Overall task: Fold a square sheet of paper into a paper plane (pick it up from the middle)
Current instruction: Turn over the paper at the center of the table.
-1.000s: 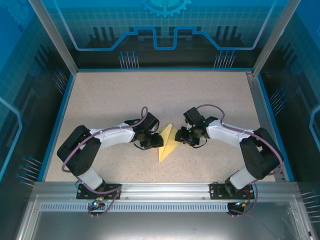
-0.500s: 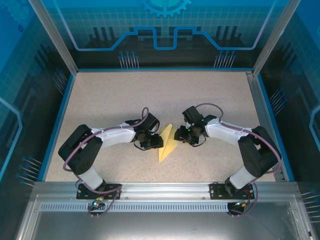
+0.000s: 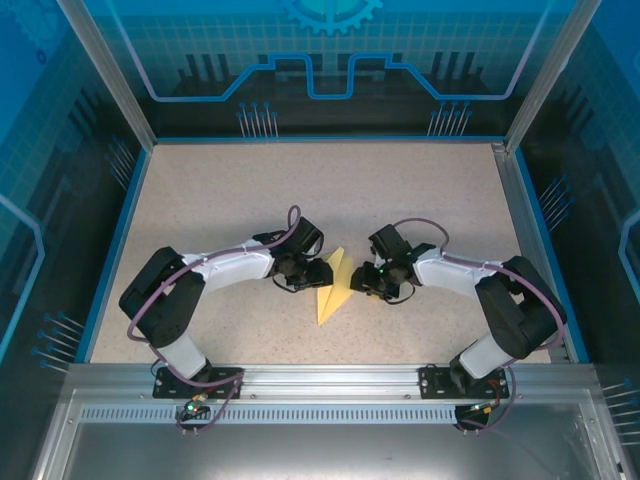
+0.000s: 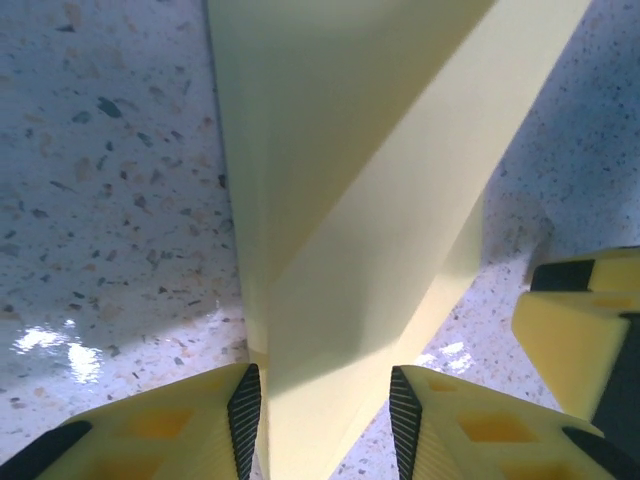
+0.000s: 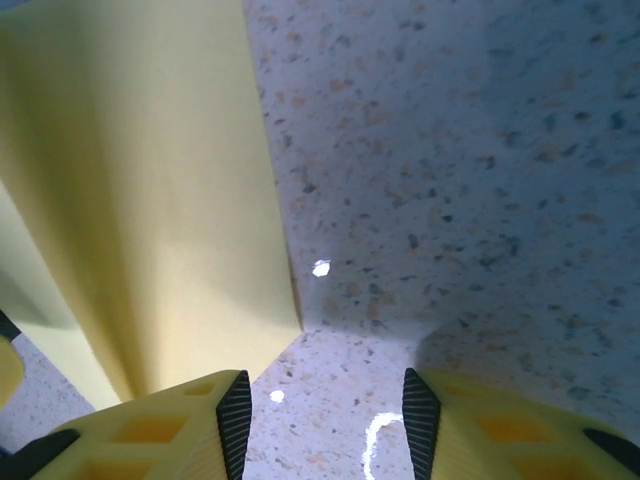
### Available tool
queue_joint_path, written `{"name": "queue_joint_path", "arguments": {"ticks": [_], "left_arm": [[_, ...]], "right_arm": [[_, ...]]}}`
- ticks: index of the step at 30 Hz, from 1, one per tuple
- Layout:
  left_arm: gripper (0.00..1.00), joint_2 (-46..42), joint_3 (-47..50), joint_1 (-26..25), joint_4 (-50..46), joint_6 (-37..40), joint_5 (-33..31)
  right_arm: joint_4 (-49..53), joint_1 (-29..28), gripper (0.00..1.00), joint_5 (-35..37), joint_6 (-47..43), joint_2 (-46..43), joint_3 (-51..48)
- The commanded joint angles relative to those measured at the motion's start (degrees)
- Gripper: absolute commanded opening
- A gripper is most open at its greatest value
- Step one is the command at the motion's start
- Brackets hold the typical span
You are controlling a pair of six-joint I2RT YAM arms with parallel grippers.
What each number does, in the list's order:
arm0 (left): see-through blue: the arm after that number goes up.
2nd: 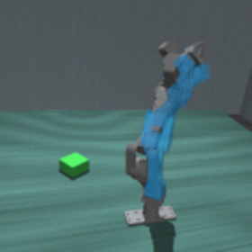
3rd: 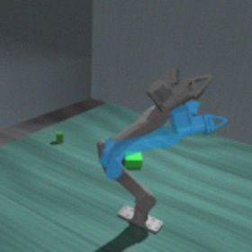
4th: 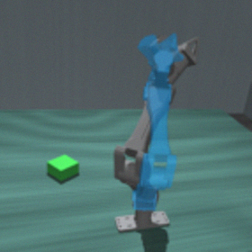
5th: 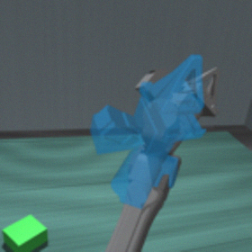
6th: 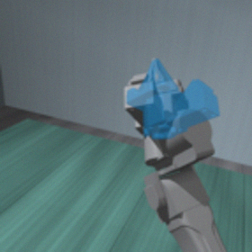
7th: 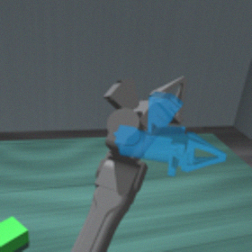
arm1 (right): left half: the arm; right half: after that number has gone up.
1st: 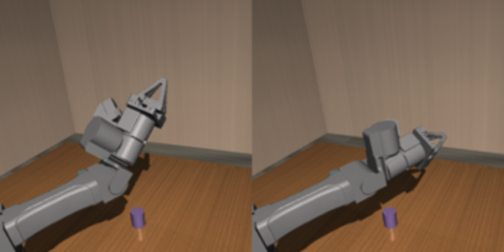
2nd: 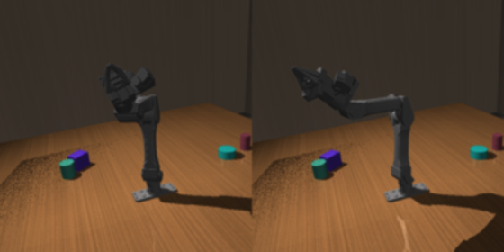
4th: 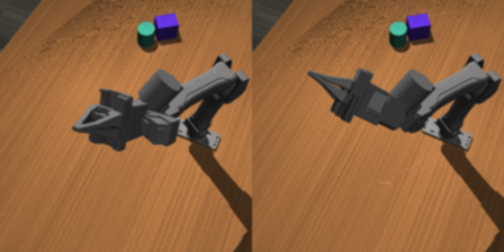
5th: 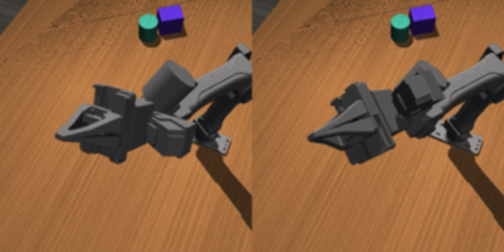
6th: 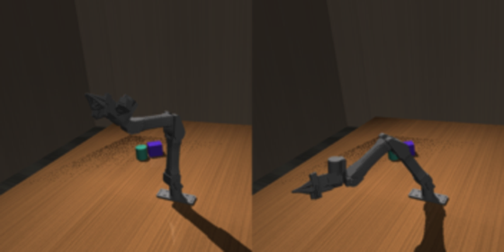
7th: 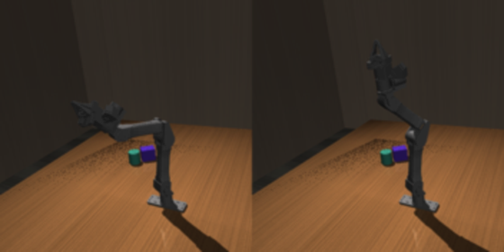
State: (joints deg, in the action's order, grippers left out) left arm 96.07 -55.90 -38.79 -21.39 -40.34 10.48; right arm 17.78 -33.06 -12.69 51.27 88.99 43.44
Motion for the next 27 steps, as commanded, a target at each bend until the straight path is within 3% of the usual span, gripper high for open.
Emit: {"name": "queue_joint_path", "arguments": {"ticks": [1, 15, 27], "left_arm": [[0.42, 1.83, -1.55, -0.23, -3.75, 0.66, -2.49], [0.39, 4.11, -0.90, -0.17, -3.49, 0.60, -4.11], [0.36, 6.18, -0.04, -0.24, -2.41, 0.63, -3.25]], "right_arm": [[-3.55, -1.22, 0.47, -2.88, 0.28, 1.25, 0.59], [-6.56, -1.68, 0.44, -2.60, 0.33, 6.52, 3.32], [-12.60, -2.27, 0.34, -4.62, 3.36, 6.11, -0.81]]}}
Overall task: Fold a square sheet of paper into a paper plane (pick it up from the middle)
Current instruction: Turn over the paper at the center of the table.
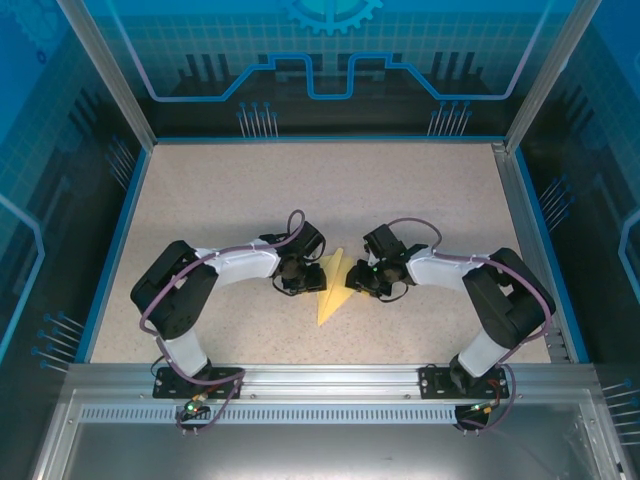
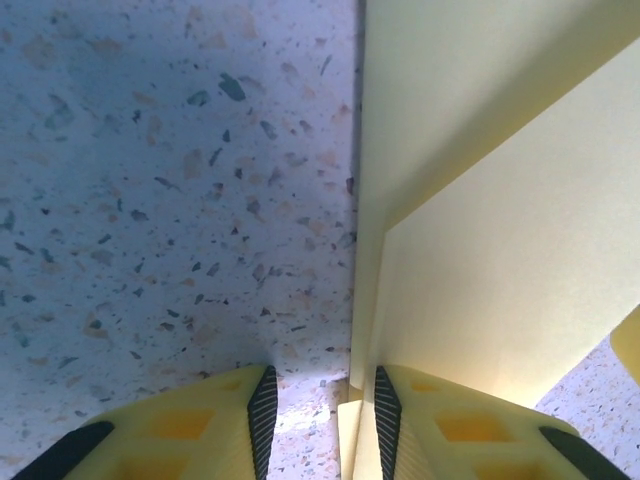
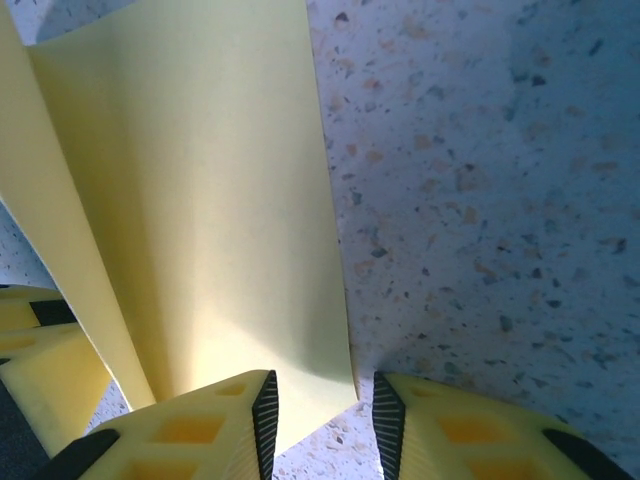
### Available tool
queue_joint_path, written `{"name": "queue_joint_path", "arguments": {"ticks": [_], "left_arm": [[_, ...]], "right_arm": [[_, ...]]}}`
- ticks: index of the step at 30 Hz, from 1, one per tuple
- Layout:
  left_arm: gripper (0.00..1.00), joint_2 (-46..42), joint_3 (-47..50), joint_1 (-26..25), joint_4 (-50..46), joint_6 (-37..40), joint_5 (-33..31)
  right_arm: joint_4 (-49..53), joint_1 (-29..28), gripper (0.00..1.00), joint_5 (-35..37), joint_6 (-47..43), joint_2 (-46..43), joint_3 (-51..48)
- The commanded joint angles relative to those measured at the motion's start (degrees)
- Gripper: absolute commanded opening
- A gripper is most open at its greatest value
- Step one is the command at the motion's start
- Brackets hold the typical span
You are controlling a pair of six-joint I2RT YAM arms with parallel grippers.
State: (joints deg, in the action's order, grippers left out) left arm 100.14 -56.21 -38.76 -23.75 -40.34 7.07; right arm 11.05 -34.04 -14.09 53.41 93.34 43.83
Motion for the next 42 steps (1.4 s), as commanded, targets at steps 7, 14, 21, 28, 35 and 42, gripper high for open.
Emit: {"name": "queue_joint_path", "arguments": {"ticks": [7, 14, 21, 28, 35, 42], "left_arm": [[0.35, 2.90, 0.38, -0.24, 0.25, 0.69, 0.54], [0.34, 3.70, 0.02, -0.34, 0.36, 0.67, 1.27], [0.33, 3.49, 0.22, -0.29, 0.37, 0.61, 1.54], [0.33, 3.62, -0.13, -0.35, 0.00, 0.63, 1.49], [0.33, 3.49, -0.35, -0.35, -0.41, 0.89, 1.59], [0.32, 2.91, 0.39, -0.32, -0.14, 0.40, 1.28]], "right_arm": [[-9.66, -1.30, 0.35, -4.84, 2.85, 1.89, -2.24], [-10.44, -1.45, 0.32, -5.17, 3.13, 1.93, -1.99], [-10.52, -1.56, 0.30, -5.67, 2.86, 1.91, -1.57], [-10.36, -1.64, 0.28, -6.40, 2.87, 2.73, -0.43], [-13.97, -1.64, 0.31, -7.53, 4.27, 2.77, -1.62], [-18.16, -1.64, 0.40, -9.18, 4.73, 2.58, -1.84]]}}
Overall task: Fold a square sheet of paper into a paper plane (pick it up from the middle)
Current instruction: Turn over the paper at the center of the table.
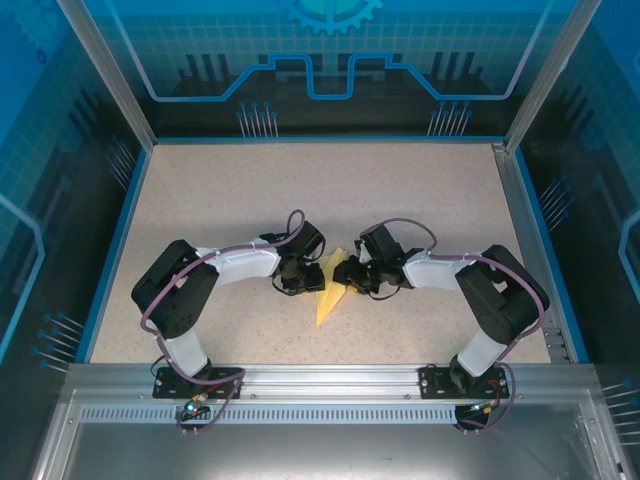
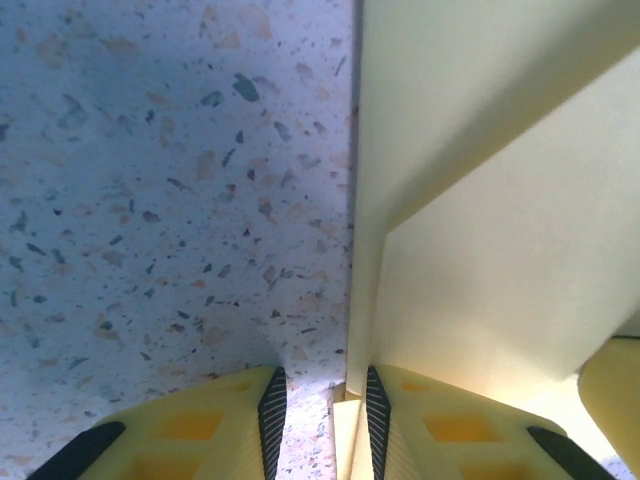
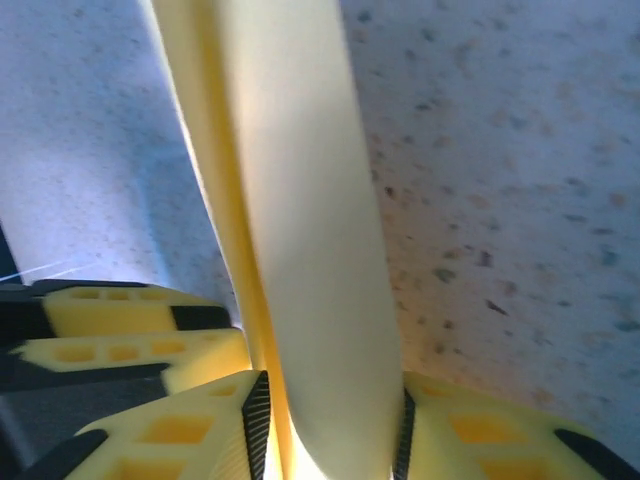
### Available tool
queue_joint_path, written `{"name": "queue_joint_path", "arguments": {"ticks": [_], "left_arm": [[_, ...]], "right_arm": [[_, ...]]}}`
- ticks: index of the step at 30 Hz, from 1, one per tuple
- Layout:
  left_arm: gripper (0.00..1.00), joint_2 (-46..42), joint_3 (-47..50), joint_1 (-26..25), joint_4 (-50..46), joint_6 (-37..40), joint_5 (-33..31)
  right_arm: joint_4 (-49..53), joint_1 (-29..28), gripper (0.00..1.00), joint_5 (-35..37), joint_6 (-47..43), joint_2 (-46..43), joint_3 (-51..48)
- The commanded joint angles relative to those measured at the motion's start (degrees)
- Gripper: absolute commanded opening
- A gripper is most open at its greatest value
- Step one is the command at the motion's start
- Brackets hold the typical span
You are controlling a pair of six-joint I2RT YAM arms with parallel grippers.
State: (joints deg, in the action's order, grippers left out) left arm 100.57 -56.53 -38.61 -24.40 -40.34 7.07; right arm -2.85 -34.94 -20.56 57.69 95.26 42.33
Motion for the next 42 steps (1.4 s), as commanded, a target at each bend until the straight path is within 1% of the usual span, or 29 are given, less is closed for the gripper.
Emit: {"name": "queue_joint_path", "arguments": {"ticks": [1, 3, 9, 14, 15, 17, 21, 23, 24, 28, 32, 34, 37, 39, 42], "left_arm": [[0.32, 2.47, 0.66, -0.50, 0.50, 0.43, 1.16], [0.32, 2.42, 0.63, -0.48, 0.47, 0.37, 1.03], [0.32, 2.23, 0.66, -0.47, 0.48, 0.20, 0.71], [0.31, 1.87, 0.71, -0.50, 0.18, -0.03, 0.32], [0.31, 1.77, 0.87, -0.50, 0.25, -0.09, 0.14], [0.31, 1.56, 1.20, -0.49, 0.59, -0.36, 0.18], [0.31, 1.60, 1.25, -0.47, 0.84, -0.71, 0.31], [0.31, 1.42, 1.25, -0.50, 0.78, -0.93, 0.31], [0.31, 1.37, 1.31, -0.45, 0.93, -1.06, 0.31], [0.31, 0.14, 1.56, -0.50, 0.71, -1.28, -0.03], [0.32, -4.15, 2.85, -0.50, 1.54, -2.57, -1.15], [0.32, -7.08, 3.82, -0.43, 1.73, -3.44, -2.95], [0.32, -11.66, 5.23, -0.41, 1.05, -4.84, -6.87], [0.33, -14.53, 6.14, -0.26, 0.04, -5.73, -9.75], [0.33, -18.98, 8.14, 0.24, -1.00, -7.16, -13.99]], "right_arm": [[-4.35, -0.75, 0.41, -2.99, 0.26, 0.81, -0.07], [-4.40, -0.83, 0.44, -2.83, 0.26, 1.01, -0.05], [-4.59, -0.93, 0.43, -1.91, -0.04, 1.45, -0.52], [-8.13, -1.04, 0.45, -1.60, 0.80, 0.67, -3.34], [-8.37, -1.14, 0.43, -1.95, 0.55, 0.82, -3.22], [-9.49, -1.45, 0.43, -3.21, -0.09, 1.49, -2.49], [-8.40, -2.23, 0.46, -2.95, -0.72, 2.93, -0.38], [-8.31, -2.48, 0.45, -2.65, -0.74, 3.51, 0.25], [-8.10, -2.58, 0.44, -2.50, -0.72, 3.84, 0.38], [-6.90, -2.85, 0.32, -1.82, -1.15, 5.12, 1.46], [-4.60, -3.16, 0.20, -1.69, -2.91, 5.00, 2.83], [-1.10, -3.29, 0.14, -0.51, -4.70, 3.88, 4.13], [8.79, -3.46, 0.09, 4.04, -9.16, 0.83, 7.60], [17.03, -3.83, 0.06, 8.24, -12.53, -1.87, 11.09], [31.32, -4.69, 0.05, 17.54, -17.71, -5.35, 16.73]]}}
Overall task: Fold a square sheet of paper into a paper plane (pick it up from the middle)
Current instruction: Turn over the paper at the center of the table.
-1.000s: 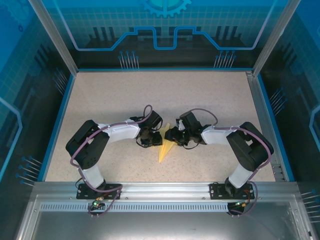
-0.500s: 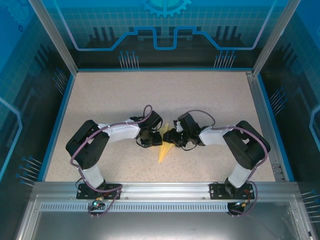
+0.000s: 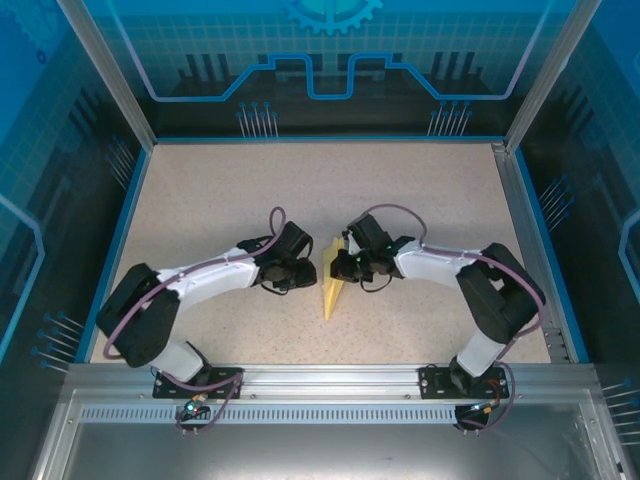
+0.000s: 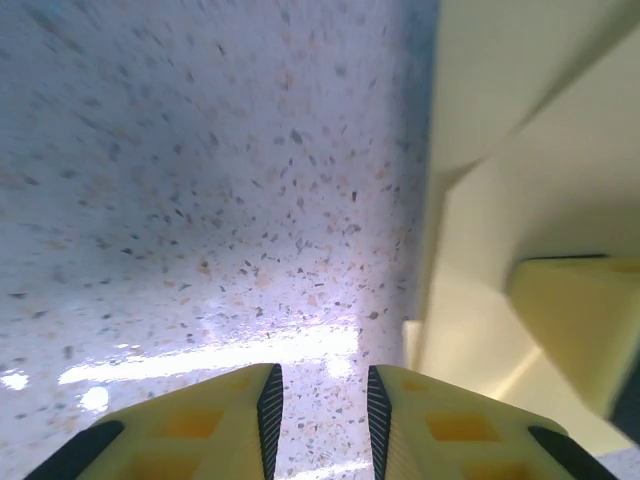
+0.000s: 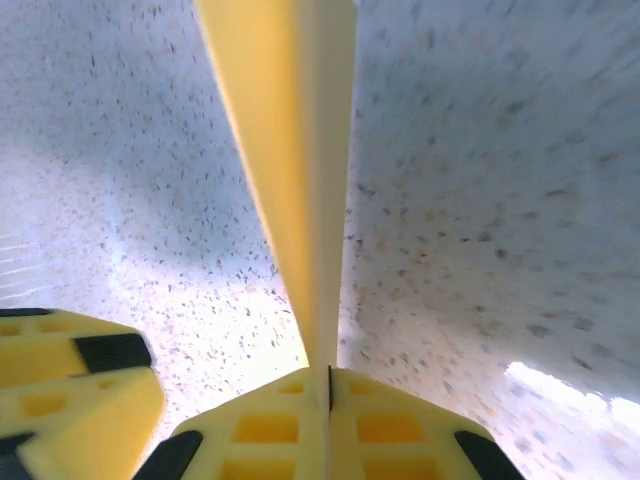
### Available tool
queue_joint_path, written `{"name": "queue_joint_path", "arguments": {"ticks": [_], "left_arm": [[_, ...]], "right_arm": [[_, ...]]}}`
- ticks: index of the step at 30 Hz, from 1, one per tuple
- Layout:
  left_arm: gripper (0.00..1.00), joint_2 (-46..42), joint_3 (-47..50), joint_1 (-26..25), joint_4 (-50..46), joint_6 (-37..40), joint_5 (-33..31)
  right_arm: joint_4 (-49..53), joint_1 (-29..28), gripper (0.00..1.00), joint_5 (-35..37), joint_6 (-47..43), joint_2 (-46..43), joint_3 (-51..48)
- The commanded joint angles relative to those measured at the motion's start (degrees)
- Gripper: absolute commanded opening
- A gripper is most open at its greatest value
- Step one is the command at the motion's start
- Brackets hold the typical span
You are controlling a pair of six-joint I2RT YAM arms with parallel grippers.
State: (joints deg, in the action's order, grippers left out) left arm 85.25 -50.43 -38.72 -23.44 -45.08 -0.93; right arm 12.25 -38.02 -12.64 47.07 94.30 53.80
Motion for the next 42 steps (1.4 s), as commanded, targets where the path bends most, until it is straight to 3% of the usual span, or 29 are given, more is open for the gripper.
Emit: {"name": "queue_joint_path", "arguments": {"ticks": [1, 7, 11, 13, 21, 25, 27, 33, 42], "left_arm": [[0.34, -5.27, 2.87, 0.61, -2.03, -2.92, -7.33], [0.37, -12.67, 7.39, 1.97, -2.57, -6.11, -14.42], [0.39, -16.27, 10.35, 2.24, -3.21, -8.87, -18.01], [0.39, -18.23, 11.36, 2.29, -3.99, -10.20, -19.65], [0.49, -27.29, 15.55, 2.78, -9.30, -12.86, -25.64], [0.57, -31.29, 19.18, 2.86, -7.44, -13.66, -25.82], [0.59, -31.73, 20.10, 3.04, -5.73, -13.94, -24.93], [0.62, -27.55, 16.82, 3.03, -5.18, -11.08, -21.73], [0.65, -17.01, 12.92, 2.96, -0.37, -8.04, -9.23]], "right_arm": [[21.90, -2.00, 0.05, 13.61, -8.58, -5.34, 7.68], [55.47, -6.71, 0.06, 41.99, -8.70, -1.13, 24.87], [70.77, -10.67, 0.08, 52.67, -1.52, 9.27, 33.96], [73.43, -12.25, 0.09, 53.81, 0.70, 14.31, 37.14], [65.63, -15.94, 0.09, 41.28, 0.01, 29.06, 46.27], [64.05, -17.23, 0.15, 36.79, -1.00, 34.03, 51.48], [60.34, -17.36, 0.23, 32.43, -2.46, 33.66, 51.05], [42.71, -16.52, 0.44, 16.88, -5.05, 24.76, 41.26], [22.61, -10.22, 0.72, 6.53, -6.24, 2.94, 20.16]]}}
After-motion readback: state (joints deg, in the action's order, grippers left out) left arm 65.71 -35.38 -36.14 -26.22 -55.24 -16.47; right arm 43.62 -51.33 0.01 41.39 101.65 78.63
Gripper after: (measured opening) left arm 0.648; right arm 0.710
